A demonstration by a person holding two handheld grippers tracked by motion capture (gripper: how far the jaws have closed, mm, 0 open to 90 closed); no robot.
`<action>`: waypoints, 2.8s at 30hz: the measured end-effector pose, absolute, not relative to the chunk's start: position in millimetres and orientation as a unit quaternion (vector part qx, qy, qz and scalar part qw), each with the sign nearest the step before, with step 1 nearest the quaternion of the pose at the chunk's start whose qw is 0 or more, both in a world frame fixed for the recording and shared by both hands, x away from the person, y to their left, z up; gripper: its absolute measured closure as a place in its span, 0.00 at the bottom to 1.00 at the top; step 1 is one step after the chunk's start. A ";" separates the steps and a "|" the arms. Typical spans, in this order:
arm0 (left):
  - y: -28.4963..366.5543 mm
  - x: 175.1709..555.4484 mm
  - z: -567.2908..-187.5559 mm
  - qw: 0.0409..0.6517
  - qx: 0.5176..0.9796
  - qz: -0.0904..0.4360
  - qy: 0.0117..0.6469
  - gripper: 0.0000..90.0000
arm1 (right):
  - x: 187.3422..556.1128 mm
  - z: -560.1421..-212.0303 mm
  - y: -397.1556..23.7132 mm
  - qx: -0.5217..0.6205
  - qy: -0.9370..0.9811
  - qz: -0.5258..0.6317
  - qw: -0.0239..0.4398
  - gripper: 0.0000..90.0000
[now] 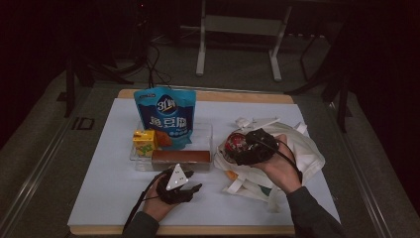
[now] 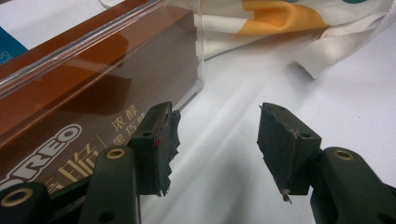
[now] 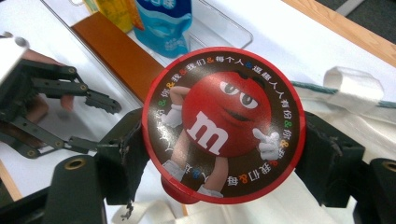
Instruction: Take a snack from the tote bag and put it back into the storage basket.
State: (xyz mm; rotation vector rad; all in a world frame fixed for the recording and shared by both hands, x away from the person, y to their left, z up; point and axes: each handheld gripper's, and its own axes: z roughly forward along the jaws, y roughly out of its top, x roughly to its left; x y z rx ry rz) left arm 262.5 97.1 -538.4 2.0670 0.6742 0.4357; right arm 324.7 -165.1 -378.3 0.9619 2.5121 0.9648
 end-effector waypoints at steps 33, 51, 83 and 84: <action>97.7 263.0 -538.4 0.448 0.833 0.174 0.274 0.51 | 340.0 -367.2 -115.9 0.316 0.873 0.345 0.137 0.28; 98.0 263.0 -538.3 0.448 0.833 0.174 0.275 0.51 | 352.3 -370.0 -101.6 0.330 0.869 0.345 0.131 0.28; 98.0 263.3 -538.3 0.449 0.833 0.173 0.275 0.51 | 369.8 -374.8 -79.6 0.342 0.865 0.344 0.127 0.28; 98.1 263.3 -538.3 0.449 0.833 0.173 0.275 0.51 | 370.6 -375.0 -79.0 0.343 0.865 0.344 0.128 0.28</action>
